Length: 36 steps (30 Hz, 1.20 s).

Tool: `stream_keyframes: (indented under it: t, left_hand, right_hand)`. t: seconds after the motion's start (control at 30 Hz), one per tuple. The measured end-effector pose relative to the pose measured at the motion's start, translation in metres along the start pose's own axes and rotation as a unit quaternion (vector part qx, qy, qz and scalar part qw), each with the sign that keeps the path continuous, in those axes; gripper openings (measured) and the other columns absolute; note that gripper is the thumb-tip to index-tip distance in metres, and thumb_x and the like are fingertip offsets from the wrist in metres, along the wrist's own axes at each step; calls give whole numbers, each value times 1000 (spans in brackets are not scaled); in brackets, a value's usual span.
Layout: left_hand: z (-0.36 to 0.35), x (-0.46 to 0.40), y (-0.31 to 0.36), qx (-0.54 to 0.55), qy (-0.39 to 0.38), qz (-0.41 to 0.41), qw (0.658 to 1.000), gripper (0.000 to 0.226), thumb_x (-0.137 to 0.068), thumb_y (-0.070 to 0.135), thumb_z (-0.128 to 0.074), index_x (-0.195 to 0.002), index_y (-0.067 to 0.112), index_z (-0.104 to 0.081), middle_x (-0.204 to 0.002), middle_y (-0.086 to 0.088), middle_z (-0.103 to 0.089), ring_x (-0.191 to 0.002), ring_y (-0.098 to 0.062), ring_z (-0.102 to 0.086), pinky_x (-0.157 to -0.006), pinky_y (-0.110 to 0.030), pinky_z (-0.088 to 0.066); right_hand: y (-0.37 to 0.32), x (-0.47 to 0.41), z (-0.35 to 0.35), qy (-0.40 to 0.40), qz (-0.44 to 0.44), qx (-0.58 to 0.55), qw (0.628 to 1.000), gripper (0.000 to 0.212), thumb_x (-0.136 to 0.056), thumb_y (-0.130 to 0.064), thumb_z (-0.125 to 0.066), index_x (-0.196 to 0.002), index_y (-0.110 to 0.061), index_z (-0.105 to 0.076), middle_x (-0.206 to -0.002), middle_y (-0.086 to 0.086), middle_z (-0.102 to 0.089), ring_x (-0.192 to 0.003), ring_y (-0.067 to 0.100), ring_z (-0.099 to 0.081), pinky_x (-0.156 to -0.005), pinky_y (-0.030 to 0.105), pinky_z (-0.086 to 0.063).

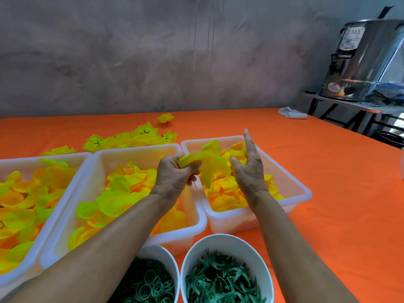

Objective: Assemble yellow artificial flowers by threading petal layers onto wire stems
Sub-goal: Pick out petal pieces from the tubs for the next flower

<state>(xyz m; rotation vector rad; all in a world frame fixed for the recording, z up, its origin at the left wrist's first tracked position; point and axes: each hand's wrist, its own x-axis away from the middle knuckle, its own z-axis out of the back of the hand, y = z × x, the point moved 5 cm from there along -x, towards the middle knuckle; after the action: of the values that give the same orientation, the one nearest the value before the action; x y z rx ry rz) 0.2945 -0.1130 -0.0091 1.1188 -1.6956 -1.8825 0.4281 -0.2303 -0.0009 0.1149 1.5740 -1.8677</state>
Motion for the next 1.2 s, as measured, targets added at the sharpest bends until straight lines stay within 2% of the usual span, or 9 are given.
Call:
stream_keyframes:
  t: [0.1, 0.27, 0.47, 0.6, 0.7, 0.8, 0.9, 1.03, 1.2]
  left_hand:
    - [10, -2, -2, -16, 66, 3, 998, 18, -75, 10, -76, -72, 15, -59, -55, -1, -56, -39, -1, -48, -39, -15, -37]
    - [17, -2, 0, -113, 121, -44, 985, 25, -68, 24, -83, -66, 17, -59, -62, -8, -56, -57, -17, -48, -55, -35, -47]
    - [5, 3, 9, -228, 80, -135, 961, 51, -69, 34, -81, -51, 22, -35, -52, 9, -26, -53, -9, -22, -45, -23, -19]
    - [-5, 2, 4, -224, 14, -141, 964, 44, -72, 22, -81, -51, 12, -43, -54, 4, -28, -57, -14, -24, -47, -24, -22]
    - [-12, 2, 1, -180, -41, -127, 975, 31, -70, 16, -82, -64, -6, -59, -60, -4, -37, -61, -14, -30, -52, -32, -29]
    - [-13, 2, 0, -131, -67, -110, 983, 23, -71, 11, -80, -63, -1, -62, -58, -1, -43, -55, -11, -36, -50, -27, -32]
    - [-11, 1, -2, -97, -71, -75, 990, 19, -74, 6, -77, -66, -4, -63, -53, -6, -53, -45, -10, -46, -44, -21, -37]
    - [-5, -3, -2, -19, -17, -51, 998, 20, -80, 1, -70, -63, 7, -61, -49, 2, -57, -42, -7, -48, -41, -18, -38]
    - [12, -8, -5, 41, 74, -28, 996, 15, -84, 2, -65, -73, 11, -61, -48, 4, -61, -42, -5, -52, -41, -17, -42]
  right_hand:
    - [-1, -1, 0, 27, 6, 51, 998, 35, -87, 5, -51, -113, -11, -69, -117, 17, -59, -113, 30, -55, -92, 21, -36]
    - [-18, 6, 0, 45, 76, 89, 992, 15, -81, -9, -71, -95, -7, -75, -104, 13, -63, -98, 24, -59, -82, 17, -37]
    - [-33, 18, -18, -103, 127, 94, 982, 24, -72, -33, -79, -77, -10, -76, -78, -2, -57, -74, 11, -56, -71, 17, -39]
    - [-31, 18, -21, -149, 104, 85, 980, 28, -71, -31, -80, -63, -7, -68, -68, -8, -44, -64, 8, -47, -64, 20, -36]
    - [-29, 17, -22, -174, 90, 67, 978, 25, -78, -22, -76, -65, -2, -69, -74, 9, -52, -73, 20, -51, -74, 33, -39]
    - [-26, 15, -22, -192, 74, 54, 977, 21, -83, -17, -70, -67, -4, -70, -77, 16, -55, -85, 17, -50, -85, 30, -37]
    - [-21, 12, -17, -173, 48, -22, 984, 13, -85, -9, -67, -77, -1, -73, -78, 15, -59, -85, 13, -48, -80, 28, -39]
    - [-10, 5, -15, -124, 9, -78, 989, 20, -87, -6, -64, -83, 13, -67, -78, 11, -53, -79, 19, -46, -77, 42, -44]
    - [4, 0, -7, -31, -32, -85, 995, 11, -86, -9, -65, -83, 0, -71, -79, 8, -63, -80, 18, -55, -81, 40, -48]
